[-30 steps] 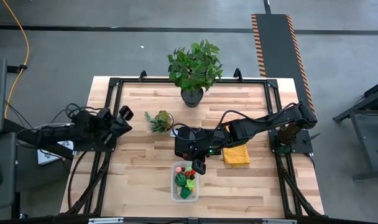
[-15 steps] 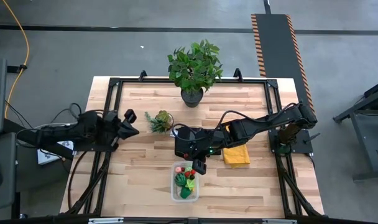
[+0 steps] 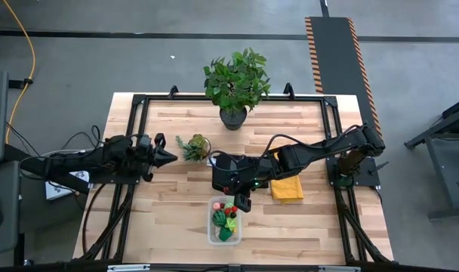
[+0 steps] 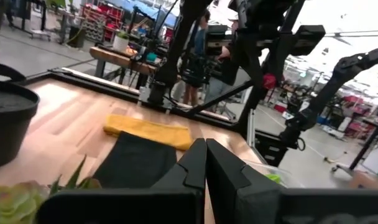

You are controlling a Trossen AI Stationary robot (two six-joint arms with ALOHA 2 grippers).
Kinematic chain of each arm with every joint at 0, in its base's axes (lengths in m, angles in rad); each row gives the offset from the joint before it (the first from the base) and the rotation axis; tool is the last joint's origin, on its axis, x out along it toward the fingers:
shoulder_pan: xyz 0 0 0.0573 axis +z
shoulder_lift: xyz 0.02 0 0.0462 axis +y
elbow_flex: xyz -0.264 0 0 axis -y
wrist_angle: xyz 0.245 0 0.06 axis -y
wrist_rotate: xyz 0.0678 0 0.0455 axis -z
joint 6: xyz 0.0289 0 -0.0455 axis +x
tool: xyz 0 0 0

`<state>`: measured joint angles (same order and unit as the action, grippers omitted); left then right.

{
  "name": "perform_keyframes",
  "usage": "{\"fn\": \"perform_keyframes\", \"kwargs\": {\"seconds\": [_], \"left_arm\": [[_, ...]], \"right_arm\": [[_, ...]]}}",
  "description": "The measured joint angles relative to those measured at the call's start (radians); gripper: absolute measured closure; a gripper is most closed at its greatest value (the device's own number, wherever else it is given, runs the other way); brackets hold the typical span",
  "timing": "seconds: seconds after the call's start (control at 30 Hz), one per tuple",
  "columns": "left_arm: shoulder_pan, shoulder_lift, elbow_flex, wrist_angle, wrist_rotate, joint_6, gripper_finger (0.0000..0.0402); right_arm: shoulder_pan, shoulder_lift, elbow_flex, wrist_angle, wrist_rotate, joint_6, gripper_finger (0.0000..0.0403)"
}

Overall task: Pick and placing Produce into tupperware
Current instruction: Put the red cherry into the bin

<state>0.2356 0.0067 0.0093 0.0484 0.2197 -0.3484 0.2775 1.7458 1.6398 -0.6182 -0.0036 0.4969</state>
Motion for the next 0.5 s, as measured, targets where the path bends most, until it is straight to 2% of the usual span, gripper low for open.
{"fn": "perform_keyframes", "kwargs": {"seconds": [0.3,0.5], "left_arm": [[0.0,0.0,0.0,-0.018,-0.106,0.066,0.0402],[0.0,0.003,0.0,-0.026,-0.15,0.156,0.0401]], "right_arm": [[0.0,0.0,0.0,0.0,-0.016,0.019,0.0302],[0.007,0.012,0.001,-0.008,-0.07,0.023,0.0302]]}}
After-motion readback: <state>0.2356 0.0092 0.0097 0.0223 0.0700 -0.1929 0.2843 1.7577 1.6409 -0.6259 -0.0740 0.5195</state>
